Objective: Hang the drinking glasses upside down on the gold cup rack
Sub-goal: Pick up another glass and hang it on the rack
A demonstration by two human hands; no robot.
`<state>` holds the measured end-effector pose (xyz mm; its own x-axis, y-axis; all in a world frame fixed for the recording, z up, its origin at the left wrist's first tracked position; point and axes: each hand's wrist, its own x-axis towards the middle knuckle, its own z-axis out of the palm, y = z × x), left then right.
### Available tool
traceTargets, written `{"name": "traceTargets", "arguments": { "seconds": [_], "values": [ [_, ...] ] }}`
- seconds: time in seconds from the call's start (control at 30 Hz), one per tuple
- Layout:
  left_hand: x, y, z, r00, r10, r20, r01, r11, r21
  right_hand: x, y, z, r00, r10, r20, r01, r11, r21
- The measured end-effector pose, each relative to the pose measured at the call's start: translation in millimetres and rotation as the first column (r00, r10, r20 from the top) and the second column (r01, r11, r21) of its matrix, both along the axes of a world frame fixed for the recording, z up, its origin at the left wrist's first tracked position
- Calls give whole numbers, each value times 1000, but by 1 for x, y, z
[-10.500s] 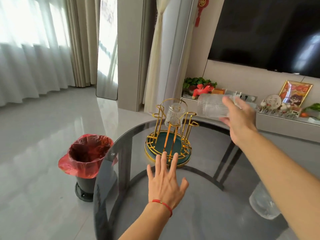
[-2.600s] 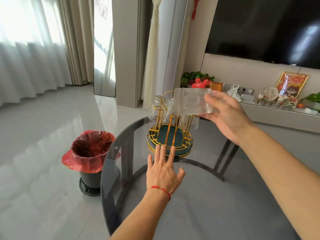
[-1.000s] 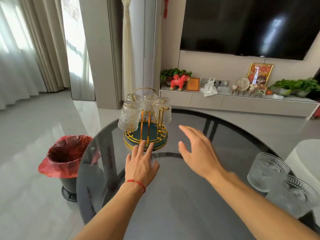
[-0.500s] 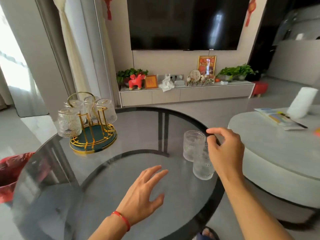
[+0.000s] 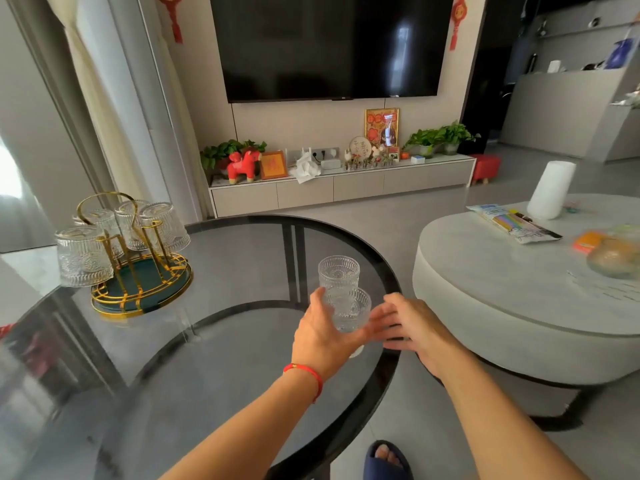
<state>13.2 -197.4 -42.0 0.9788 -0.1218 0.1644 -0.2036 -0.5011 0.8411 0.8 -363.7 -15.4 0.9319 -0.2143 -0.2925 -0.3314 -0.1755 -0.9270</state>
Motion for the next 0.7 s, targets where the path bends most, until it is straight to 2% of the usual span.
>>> {"name": "traceTargets", "arguments": {
  "seconds": [0.13, 0.2, 0.3, 0.4, 0.5, 0.6, 0.67, 0.7],
  "values": [
    [-3, 32, 5, 999, 54, -4, -54, 999, -9, -10, 5, 1, 969, 249, 0, -249, 969, -3],
    [-2, 61, 7, 993, 75, -88, -86, 987, -136, -10, 18, 2, 943, 332, 6, -332, 943, -5],
    [-2, 104, 13, 967, 37, -252, -144, 896, -421, -1, 53, 2, 939, 338, 71, -335, 941, -53],
    [-1, 125, 21, 952, 15, -306, -187, 818, -543, 11, 85, 4, 922, 359, 144, -352, 933, -68],
    [10, 151, 22, 953, 34, -301, -229, 731, -642, 30, 125, 1, 903, 418, 97, -429, 889, 159],
    [24, 166, 16, 950, 59, -306, -262, 684, -681, 47, 153, -6, 914, 393, 104, -400, 822, 405],
    [38, 178, 13, 949, 92, -303, -275, 715, -643, 61, 171, -14, 929, 343, 138, -364, 782, 507],
    [46, 187, 11, 951, 107, -289, -265, 765, -588, 68, 178, -16, 935, 319, 155, -350, 763, 544]
  ]
}}
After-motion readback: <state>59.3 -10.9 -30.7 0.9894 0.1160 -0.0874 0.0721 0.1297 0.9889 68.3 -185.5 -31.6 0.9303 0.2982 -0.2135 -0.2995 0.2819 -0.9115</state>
